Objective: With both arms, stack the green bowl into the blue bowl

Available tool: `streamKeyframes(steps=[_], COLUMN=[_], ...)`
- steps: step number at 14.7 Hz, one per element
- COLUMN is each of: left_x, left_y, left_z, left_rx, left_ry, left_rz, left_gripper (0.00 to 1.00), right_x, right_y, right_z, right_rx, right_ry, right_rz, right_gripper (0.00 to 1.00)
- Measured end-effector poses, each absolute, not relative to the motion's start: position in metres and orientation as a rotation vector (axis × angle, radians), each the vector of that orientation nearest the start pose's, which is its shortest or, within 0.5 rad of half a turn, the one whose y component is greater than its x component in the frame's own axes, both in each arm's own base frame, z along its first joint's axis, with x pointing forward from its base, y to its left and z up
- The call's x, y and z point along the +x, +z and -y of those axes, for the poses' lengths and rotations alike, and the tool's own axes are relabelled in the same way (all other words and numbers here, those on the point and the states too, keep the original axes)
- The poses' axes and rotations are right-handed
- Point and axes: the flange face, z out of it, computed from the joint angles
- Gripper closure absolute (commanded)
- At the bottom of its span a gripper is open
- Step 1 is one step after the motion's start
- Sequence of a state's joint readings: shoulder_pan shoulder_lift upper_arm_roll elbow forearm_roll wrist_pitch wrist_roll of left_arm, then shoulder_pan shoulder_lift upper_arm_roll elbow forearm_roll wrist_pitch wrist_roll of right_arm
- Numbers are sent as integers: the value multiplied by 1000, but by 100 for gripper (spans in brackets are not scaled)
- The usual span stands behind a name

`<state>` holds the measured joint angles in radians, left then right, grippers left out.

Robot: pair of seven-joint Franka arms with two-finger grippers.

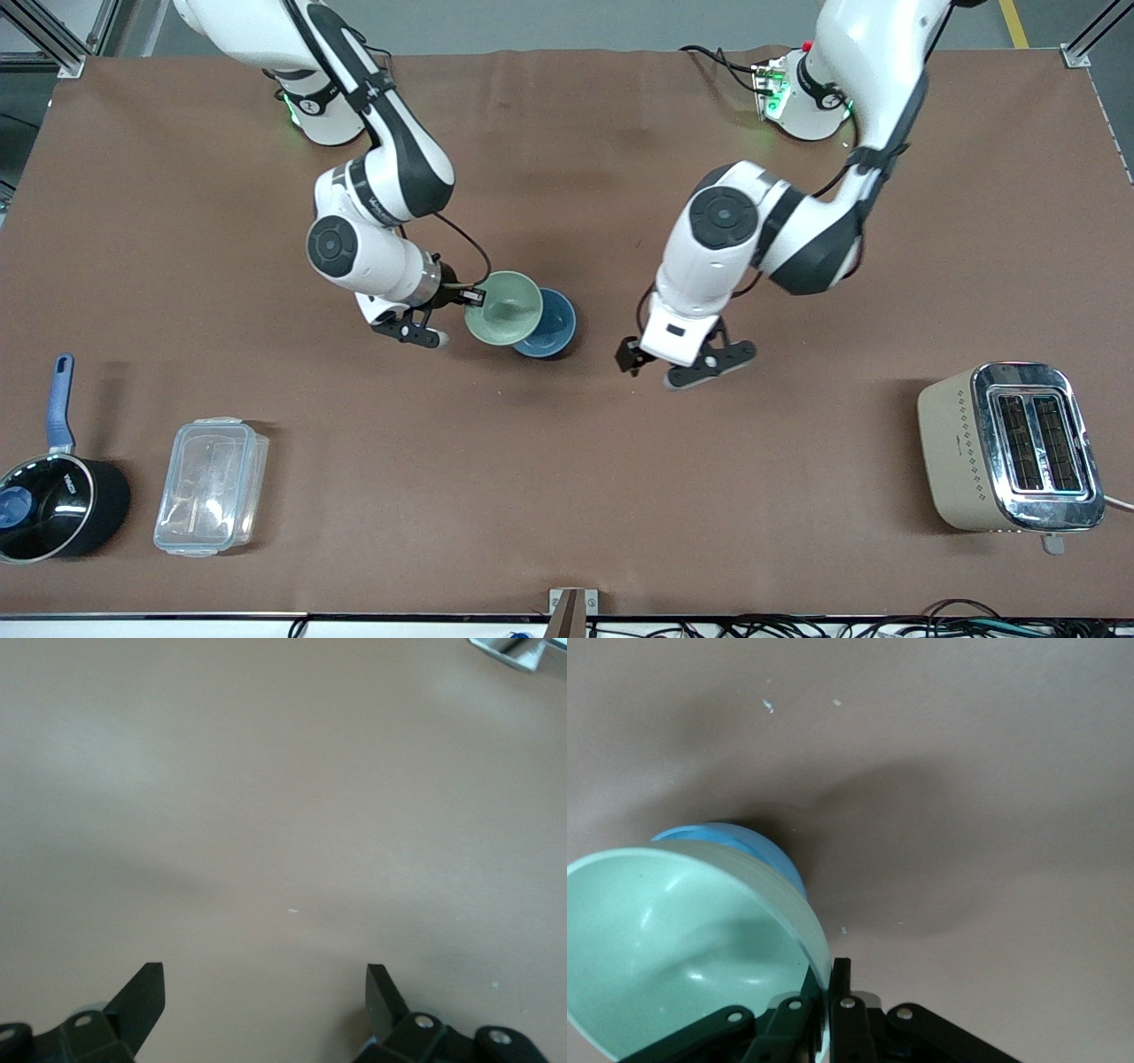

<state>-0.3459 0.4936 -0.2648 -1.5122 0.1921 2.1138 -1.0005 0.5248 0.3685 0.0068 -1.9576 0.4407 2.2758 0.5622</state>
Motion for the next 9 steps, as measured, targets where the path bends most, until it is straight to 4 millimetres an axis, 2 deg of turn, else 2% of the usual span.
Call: streamKeyframes(steps=[2, 5, 7, 9], left_x=[609, 621, 618, 610], left_y=[437, 493, 525, 554], left_z=[345, 294, 264, 242], left_rx=[-3120, -3105, -3090, -3075], left_ry=[-183, -218, -225, -229], left_rz=[468, 380, 306, 216], left_gripper=[0, 0, 0, 0], right_x=[520, 516, 509, 504], right_y=[277, 261, 251, 244], right_z=[-327, -341, -354, -361], right_rx=[-2828, -2821, -2823, -2830], right_ry=[285, 249, 240, 245], right_rz=[-486, -494, -489, -478], right_gripper=[99, 99, 98, 97])
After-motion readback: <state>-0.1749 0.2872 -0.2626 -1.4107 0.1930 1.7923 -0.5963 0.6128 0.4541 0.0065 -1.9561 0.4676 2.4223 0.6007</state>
